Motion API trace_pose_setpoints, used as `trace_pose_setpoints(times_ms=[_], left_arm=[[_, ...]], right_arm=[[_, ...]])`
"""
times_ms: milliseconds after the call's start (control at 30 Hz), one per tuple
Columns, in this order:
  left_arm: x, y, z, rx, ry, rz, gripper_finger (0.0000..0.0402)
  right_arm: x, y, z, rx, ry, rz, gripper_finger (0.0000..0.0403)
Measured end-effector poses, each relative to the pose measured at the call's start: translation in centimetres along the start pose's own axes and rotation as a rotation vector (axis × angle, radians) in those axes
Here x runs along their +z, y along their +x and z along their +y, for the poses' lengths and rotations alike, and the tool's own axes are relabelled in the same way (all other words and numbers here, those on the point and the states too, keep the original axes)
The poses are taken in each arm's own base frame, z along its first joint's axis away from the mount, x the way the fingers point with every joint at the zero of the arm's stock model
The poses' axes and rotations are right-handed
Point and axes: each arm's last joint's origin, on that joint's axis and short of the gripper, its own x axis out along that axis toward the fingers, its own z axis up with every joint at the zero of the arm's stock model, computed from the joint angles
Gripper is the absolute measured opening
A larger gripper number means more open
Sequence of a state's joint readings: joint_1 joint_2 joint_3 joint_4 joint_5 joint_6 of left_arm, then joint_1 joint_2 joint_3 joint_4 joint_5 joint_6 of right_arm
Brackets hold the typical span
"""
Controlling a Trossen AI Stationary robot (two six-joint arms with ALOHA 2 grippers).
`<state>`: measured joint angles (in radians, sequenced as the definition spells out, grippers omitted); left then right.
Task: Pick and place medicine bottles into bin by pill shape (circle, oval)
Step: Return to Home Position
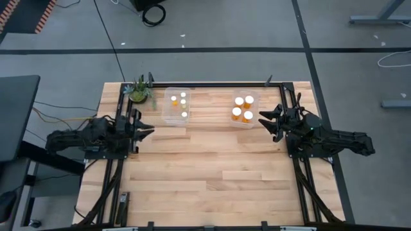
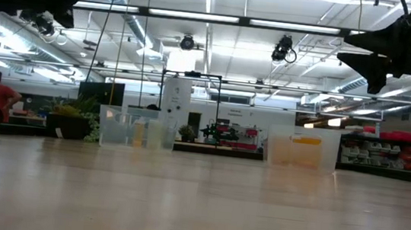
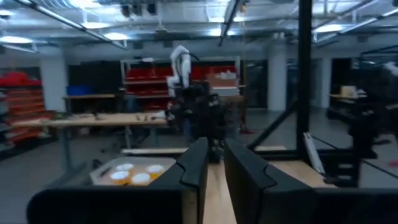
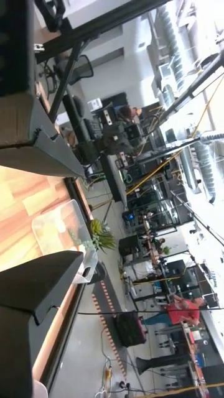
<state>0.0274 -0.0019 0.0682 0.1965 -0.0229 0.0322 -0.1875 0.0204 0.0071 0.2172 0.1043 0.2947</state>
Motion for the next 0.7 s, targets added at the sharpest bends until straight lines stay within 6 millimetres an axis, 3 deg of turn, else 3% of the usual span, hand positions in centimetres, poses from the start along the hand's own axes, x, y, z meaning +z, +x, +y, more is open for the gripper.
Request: trace_pose_setpoints(times_ms=[300,533,700], left_arm=[[-0.9,0.0,-0.9,-0.162,-0.055,0.068,0.0032],[-1.4,-0.1,-1.2,-0.175,-0.319,0.139,0.0024],[-1.3,-0.1,-1.2,-0.17,-0.382,0.144,0.0034]], right_arm=[[-0.1,0.0,0.0,-0.004,-0.008,0.013,0.0213],[-0.2,0.0,0.0,-0.005,-0.008,0.017,0.0213],[-0.2,0.0,0.0,-0.005,-0.009,0.018,0.0213]])
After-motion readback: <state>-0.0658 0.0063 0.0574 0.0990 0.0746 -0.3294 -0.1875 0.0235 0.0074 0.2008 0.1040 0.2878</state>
